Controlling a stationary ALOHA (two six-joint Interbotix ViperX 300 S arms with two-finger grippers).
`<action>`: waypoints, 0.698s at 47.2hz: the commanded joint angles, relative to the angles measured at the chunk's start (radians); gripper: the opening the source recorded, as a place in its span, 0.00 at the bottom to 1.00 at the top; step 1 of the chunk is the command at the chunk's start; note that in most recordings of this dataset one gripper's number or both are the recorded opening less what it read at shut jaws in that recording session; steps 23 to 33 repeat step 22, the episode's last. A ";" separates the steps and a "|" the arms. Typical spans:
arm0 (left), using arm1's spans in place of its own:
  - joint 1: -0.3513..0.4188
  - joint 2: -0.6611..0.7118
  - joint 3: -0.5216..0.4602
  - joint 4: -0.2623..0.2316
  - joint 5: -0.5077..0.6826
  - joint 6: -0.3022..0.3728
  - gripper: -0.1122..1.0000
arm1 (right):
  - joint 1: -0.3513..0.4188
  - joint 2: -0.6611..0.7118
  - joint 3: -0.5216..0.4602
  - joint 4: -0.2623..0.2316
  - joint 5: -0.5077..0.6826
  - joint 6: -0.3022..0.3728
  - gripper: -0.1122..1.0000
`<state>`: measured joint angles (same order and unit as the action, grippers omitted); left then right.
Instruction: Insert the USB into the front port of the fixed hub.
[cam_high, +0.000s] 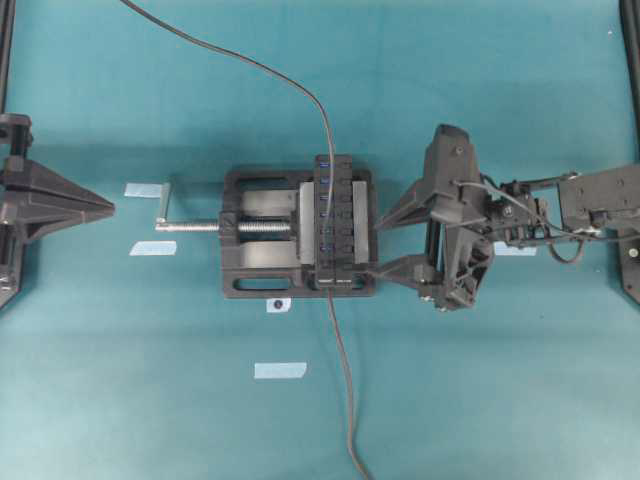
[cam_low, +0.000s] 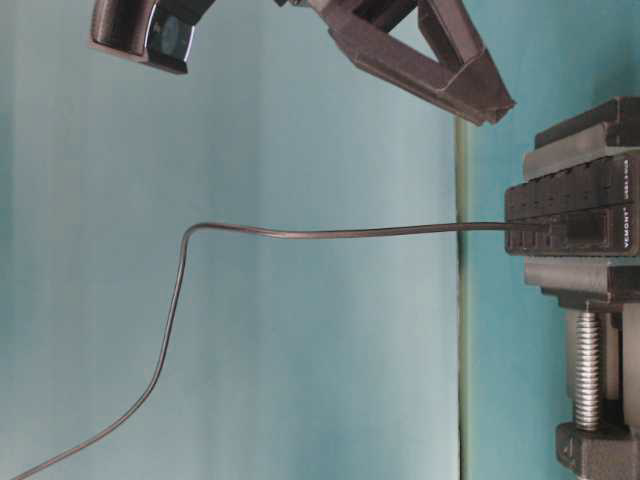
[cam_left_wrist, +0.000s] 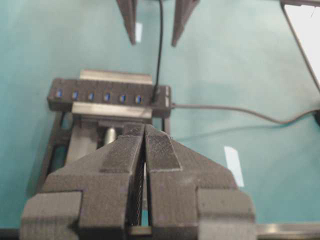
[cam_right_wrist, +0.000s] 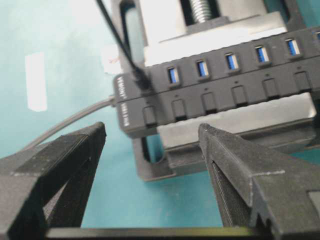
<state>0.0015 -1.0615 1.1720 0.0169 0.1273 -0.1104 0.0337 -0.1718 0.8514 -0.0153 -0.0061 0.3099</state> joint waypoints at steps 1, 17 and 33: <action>0.003 0.006 -0.014 0.002 -0.006 -0.002 0.10 | 0.009 -0.009 -0.020 -0.002 -0.008 -0.011 0.81; 0.003 0.005 -0.014 0.000 -0.005 0.003 0.10 | 0.018 -0.009 -0.018 0.000 -0.008 -0.006 0.81; 0.003 0.003 -0.014 0.002 -0.006 0.003 0.10 | 0.021 -0.009 -0.017 0.000 -0.009 -0.006 0.81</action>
